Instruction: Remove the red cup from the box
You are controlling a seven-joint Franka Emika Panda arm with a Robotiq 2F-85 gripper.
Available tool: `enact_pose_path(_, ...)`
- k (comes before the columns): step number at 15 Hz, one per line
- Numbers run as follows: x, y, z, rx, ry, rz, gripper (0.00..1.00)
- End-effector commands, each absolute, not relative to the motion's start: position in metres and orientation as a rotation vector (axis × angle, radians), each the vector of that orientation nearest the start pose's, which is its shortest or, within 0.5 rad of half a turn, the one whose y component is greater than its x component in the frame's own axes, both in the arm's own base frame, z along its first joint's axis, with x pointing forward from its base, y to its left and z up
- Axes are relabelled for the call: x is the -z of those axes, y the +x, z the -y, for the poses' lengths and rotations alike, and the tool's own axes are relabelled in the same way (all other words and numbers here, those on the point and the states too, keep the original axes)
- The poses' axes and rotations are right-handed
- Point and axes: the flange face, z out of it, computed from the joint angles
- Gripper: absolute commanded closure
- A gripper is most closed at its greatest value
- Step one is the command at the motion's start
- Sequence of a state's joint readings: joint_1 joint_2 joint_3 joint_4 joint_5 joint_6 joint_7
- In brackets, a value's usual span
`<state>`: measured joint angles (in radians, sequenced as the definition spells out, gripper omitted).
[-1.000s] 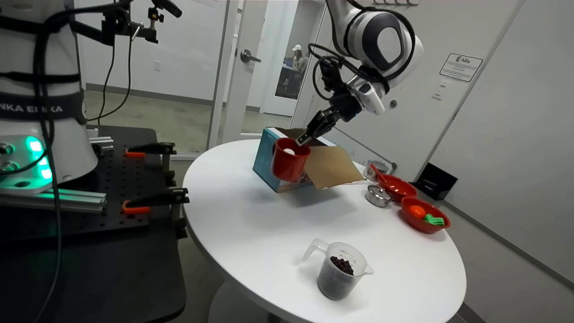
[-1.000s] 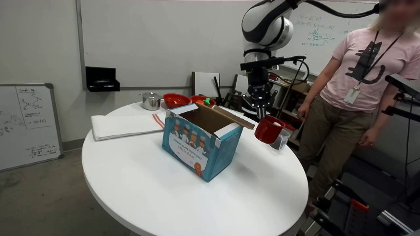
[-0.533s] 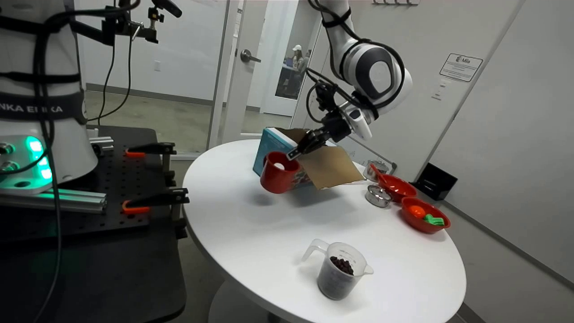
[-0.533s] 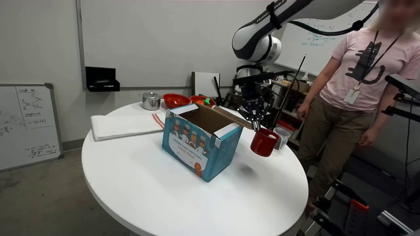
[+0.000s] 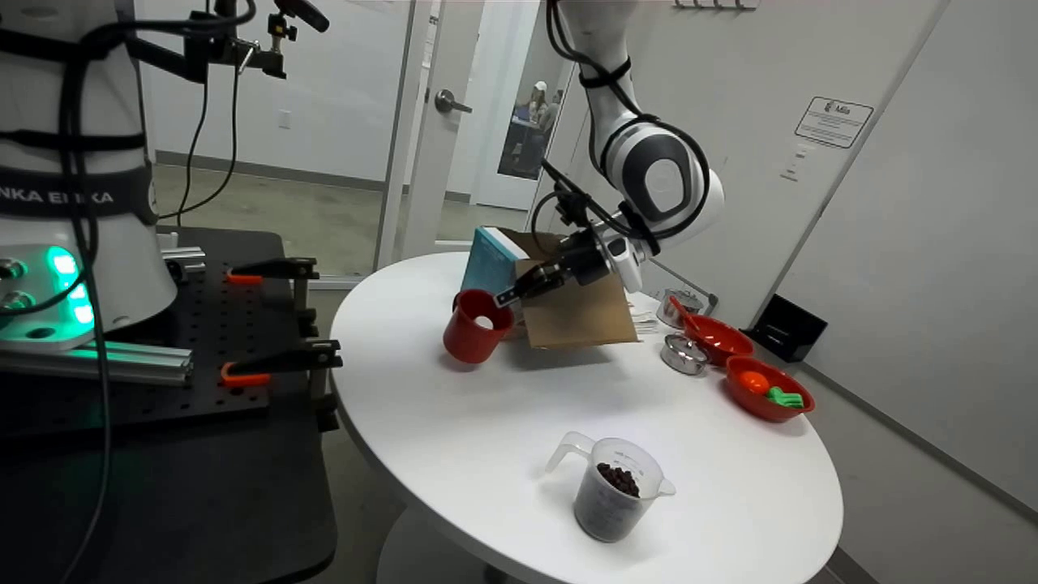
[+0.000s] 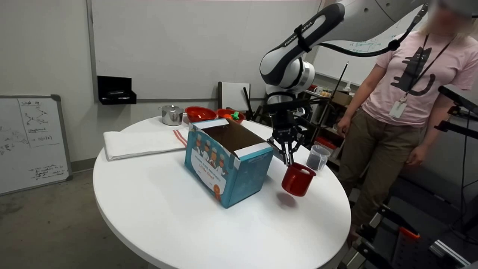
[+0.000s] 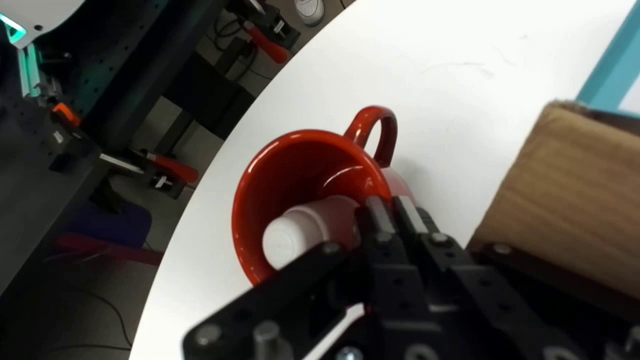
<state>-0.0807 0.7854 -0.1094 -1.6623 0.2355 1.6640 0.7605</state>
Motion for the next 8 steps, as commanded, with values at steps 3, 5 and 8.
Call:
enact_pose_path(3, -0.102, 0.571, 0.094, -1.260, -2.497, -1.545, 0.98)
enact_pose_path(5, -0.099, 0.568, 0.102, -1.255, -2.472, -1.585, 0.98)
enact_pose_path(8, -0.098, 0.563, 0.116, -1.236, -2.440, -1.640, 0.98)
